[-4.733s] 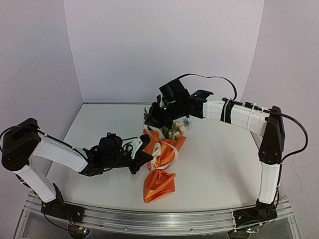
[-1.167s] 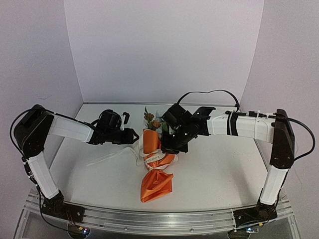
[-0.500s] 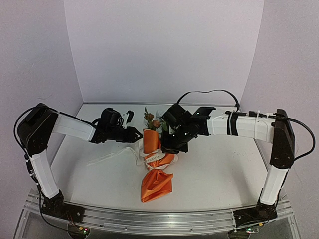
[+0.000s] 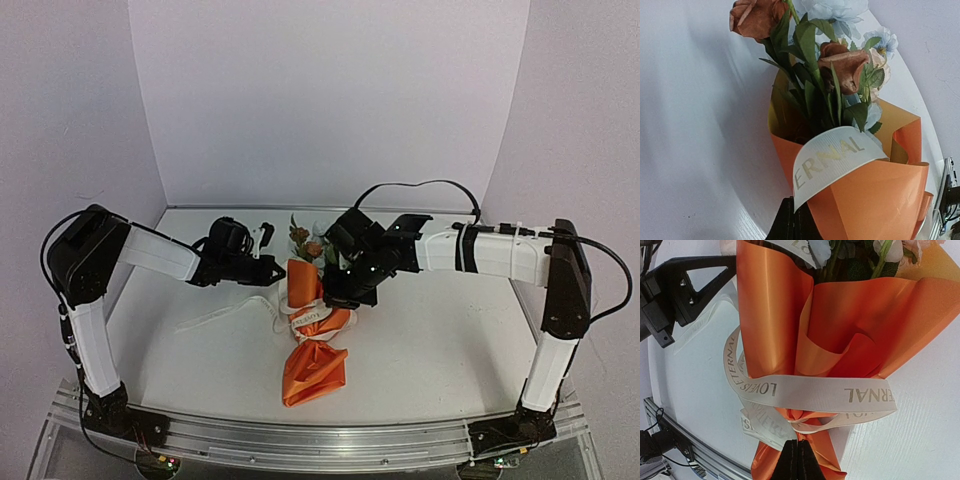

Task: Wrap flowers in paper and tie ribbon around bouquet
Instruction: Cross the half-tied ribbon over the folded bouquet.

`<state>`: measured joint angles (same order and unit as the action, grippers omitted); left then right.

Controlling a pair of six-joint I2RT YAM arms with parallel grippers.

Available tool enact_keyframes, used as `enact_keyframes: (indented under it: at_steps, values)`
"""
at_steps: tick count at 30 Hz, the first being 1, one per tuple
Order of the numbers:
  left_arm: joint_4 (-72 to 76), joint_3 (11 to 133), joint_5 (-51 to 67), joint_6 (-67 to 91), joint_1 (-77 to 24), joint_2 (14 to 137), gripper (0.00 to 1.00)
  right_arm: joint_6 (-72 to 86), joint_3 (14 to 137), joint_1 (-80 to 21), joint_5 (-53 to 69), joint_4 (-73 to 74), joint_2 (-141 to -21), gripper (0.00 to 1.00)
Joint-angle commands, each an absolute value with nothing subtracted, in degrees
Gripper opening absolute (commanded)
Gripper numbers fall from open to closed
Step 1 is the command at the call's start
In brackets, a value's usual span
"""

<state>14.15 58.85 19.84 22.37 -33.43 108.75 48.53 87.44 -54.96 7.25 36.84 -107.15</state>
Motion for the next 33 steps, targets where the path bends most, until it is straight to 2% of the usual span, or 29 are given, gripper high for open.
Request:
enact_keyframes:
  at_steps: [1, 8, 16, 20, 26, 33]
  values:
    - [21.12, 54.55, 17.15, 21.62, -33.39, 100.69, 0.00, 47.20, 90.67, -55.08, 5.86, 36.12, -108.33, 0.00]
    - [24.78, 41.27, 25.55, 18.07, -34.42, 80.02, 0.00, 43.67, 95.65, -52.70, 12.15, 35.80, -112.34, 0.00]
    - [16.30, 39.12, 27.47, 3.32, -48.72, 70.76, 0.00, 39.86, 100.63, -49.09, 22.84, 33.50, -116.13, 0.00]
    - [12.20, 41.65, 25.18, -1.79, -54.66, 73.15, 0.00, 38.17, 102.18, -48.19, 25.99, 32.87, -116.66, 0.00]
    - [2.81, 52.03, 21.89, -8.25, -60.85, 84.64, 0.00, 37.13, 102.24, -48.04, 26.93, 32.96, -116.33, 0.00]
    - [1.11, 61.71, 22.24, -9.38, -65.09, 94.80, 0.00, 37.00, 101.33, -48.02, 27.52, 32.95, -115.78, 0.00]
